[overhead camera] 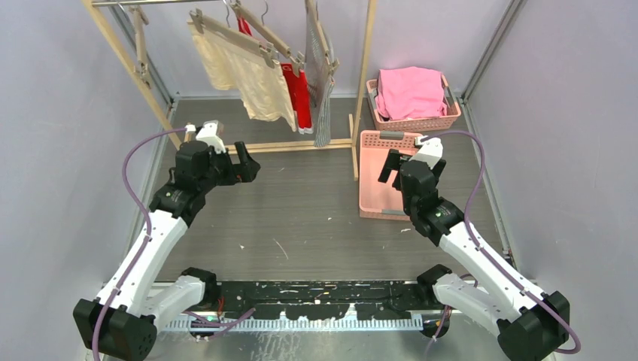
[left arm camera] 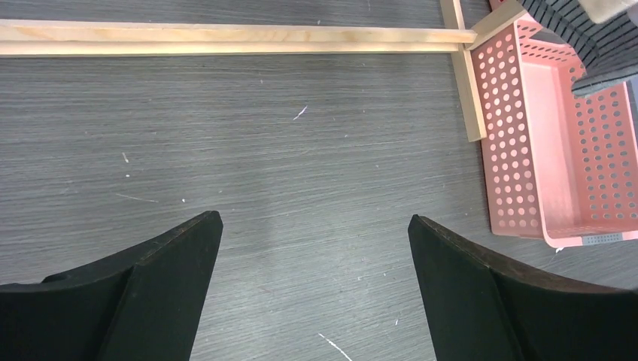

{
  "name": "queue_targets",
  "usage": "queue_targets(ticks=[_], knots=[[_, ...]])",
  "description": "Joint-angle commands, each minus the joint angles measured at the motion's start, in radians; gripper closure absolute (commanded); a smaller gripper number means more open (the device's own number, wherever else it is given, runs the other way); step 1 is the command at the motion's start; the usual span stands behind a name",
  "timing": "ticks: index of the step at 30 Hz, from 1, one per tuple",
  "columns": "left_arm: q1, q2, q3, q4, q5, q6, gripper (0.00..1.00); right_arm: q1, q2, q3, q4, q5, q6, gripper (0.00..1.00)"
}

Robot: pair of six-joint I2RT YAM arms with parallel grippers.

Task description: Remove the underwear clipped to the hanger

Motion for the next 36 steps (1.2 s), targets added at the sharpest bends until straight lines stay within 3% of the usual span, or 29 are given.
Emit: queue_targets(ticks=[1, 16, 29, 36], knots=[[0.007, -0.034, 0.032, 0.045, -0.03, -0.018, 0.02, -0.003, -0.009, 0.021, 0.037, -0.004, -0.015, 0.0], [0.008, -0.062, 0.12, -0.023, -0.076, 0.025, 0.02, -0.003, 0.028, -0.003, 0.09, -0.041, -0.029, 0.0], [0.007, 0.192, 0.564, -0.123, -0.083, 0.079, 0.02, 0.003, 0.054, 0.115, 0.103, -0.086, -0.118, 0.0], [0.007, 0.234, 0.773, -0.083, -0.043, 0.079, 0.02, 0.011, 0.011, 0.112, 0.102, -0.098, -0.128, 0.0]])
